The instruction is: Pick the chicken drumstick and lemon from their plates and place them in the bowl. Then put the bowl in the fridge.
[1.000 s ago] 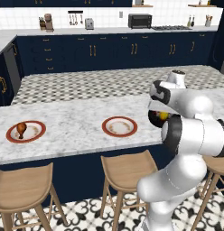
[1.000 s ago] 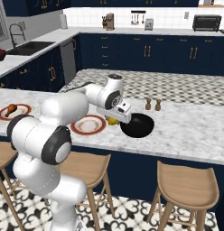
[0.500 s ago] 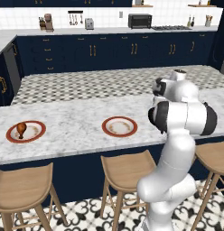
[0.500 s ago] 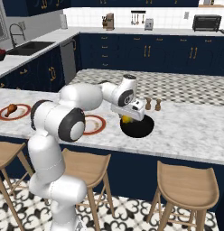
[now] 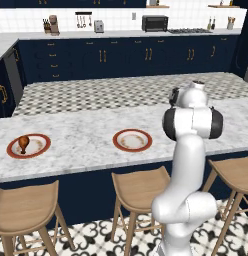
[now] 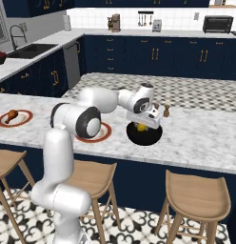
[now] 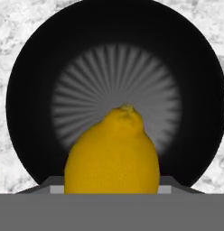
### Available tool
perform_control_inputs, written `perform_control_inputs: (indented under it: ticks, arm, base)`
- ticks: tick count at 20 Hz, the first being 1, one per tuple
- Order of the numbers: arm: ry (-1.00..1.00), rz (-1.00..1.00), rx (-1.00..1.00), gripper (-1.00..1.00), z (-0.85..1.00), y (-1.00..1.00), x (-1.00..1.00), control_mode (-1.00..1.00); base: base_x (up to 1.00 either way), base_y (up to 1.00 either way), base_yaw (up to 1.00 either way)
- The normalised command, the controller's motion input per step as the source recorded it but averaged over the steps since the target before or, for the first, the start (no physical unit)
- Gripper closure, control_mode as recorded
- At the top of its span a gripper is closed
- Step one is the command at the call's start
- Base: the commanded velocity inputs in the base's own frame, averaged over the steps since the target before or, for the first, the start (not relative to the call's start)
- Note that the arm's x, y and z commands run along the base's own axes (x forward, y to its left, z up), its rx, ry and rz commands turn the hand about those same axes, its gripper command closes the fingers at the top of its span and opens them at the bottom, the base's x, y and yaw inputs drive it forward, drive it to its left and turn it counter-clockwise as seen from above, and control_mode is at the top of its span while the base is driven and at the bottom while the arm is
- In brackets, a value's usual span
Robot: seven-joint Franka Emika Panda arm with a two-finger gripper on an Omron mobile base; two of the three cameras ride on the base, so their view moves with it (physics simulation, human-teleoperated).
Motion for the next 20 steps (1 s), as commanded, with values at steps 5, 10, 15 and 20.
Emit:
perform_control_inputs:
  ticks: [5, 10, 15, 20]
  arm:
    - [0.00, 0.00, 0.00, 1.00, -0.51, 0.00, 0.23, -1.00]
    - [0.00, 0.00, 0.00, 1.00, -0.47, 0.00, 0.20, -1.00]
    - [0.01, 0.00, 0.00, -1.00, -0.35, 0.00, 0.11, -1.00]
    - [0.00, 0.00, 0.00, -1.00, -0.01, 0.00, 0.01, -1.00]
  base:
    - [0.00, 0.00, 0.00]
    - [0.00, 0.00, 0.00]
    - [0.00, 0.00, 0.00]
    - [0.00, 0.00, 0.00]
